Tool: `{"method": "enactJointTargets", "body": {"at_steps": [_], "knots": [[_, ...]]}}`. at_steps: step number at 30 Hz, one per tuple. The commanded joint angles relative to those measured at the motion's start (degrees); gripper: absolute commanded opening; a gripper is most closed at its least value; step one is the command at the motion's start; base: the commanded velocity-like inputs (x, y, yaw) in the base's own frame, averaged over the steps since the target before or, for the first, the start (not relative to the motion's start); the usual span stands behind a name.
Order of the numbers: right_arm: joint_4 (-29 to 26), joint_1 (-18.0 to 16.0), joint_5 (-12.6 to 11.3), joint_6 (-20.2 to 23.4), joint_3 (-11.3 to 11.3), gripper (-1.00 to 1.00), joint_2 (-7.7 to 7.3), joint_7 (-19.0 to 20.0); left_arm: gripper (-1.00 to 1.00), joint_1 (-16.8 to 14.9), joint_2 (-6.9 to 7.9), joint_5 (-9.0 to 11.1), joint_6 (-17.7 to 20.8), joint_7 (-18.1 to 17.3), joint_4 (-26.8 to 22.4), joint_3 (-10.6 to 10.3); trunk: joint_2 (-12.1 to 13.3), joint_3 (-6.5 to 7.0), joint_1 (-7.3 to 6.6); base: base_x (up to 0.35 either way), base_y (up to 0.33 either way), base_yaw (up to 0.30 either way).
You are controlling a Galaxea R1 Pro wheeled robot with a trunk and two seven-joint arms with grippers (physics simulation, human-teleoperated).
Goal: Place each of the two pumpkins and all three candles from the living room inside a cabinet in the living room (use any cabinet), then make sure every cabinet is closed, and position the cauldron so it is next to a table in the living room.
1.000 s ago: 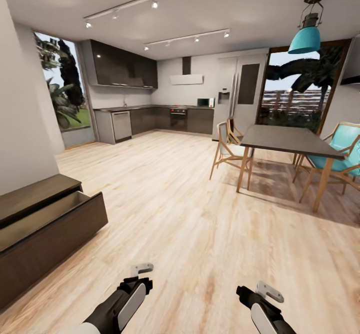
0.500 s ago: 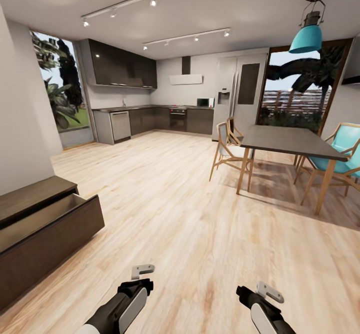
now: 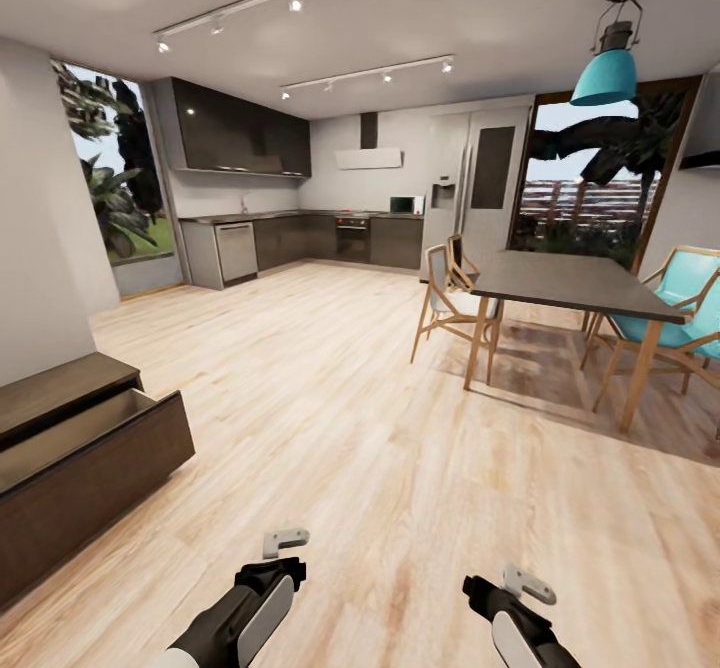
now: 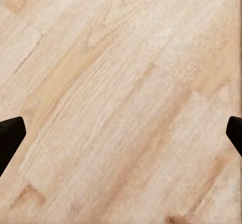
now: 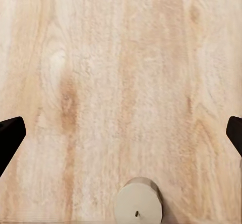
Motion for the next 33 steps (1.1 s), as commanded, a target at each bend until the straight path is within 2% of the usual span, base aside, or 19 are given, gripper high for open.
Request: {"method": "enactJointTargets", "body": {"at_steps": [1, 4, 7, 9, 16, 26, 29, 33], "knots": [[0.6, 0.0, -0.3, 0.2, 1.3, 1.0, -0.08, -0.5, 1.0, -0.1, 0.04, 0.4, 0.2, 0.5, -0.1, -0.3, 0.0, -0.06, -0.01, 0.001, -0.067, 0.0], [6.5, -0.1, -0.3, 0.2, 5.6, 1.0, -0.09, -0.5, 1.0, -0.1, 0.04, 0.7, 0.2, 0.5, -0.1, -0.3, 0.0, -0.06, -0.01, 0.0, -0.029, 0.0], [11.8, -0.2, -0.1, 0.1, 8.4, 1.0, -0.11, -0.5, 1.0, -0.1, 0.04, 0.9, 0.1, 0.5, -0.1, -0.3, 0.0, -0.06, -0.01, 0.0, -0.01, 0.0], [13.6, -0.2, 0.0, 0.1, 9.2, 1.0, -0.13, -0.5, 1.0, -0.1, -0.01, 1.0, 0.1, 0.5, -0.2, -0.3, 0.0, -0.06, -0.01, 0.0, -0.003, 0.0], [14.9, -0.2, 0.0, 0.0, 9.8, 1.0, -0.11, -0.5, 1.0, -0.1, 0.08, 1.1, 0.1, 0.5, -0.6, -0.1, 0.0, -0.06, -0.01, 0.0, 0.0, 0.0], [15.0, -0.2, 0.3, -2.6, 10.0, 1.0, -0.07, -0.4, 1.0, -0.1, 0.25, 1.3, 0.2, 0.3, -1.0, 0.4, -4.0, -1.86, 2.19, 0.0, 0.0, 0.0], [15.0, -0.2, 1.4, -3.2, 10.0, 1.0, -0.01, -0.4, 1.0, -0.1, 0.32, 1.7, 0.3, -1.6, -1.6, 0.5, -5.2, -2.4, 2.85, 0.0, 0.0, 0.0], [15.1, -0.2, 2.7, -4.9, 10.0, 1.0, 0.02, -0.3, 1.0, -0.1, 1.02, 4.4, 1.0, -6.8, -2.0, 1.5, -6.8, -3.12, 3.72, 0.0, 0.0, 0.0]]}}
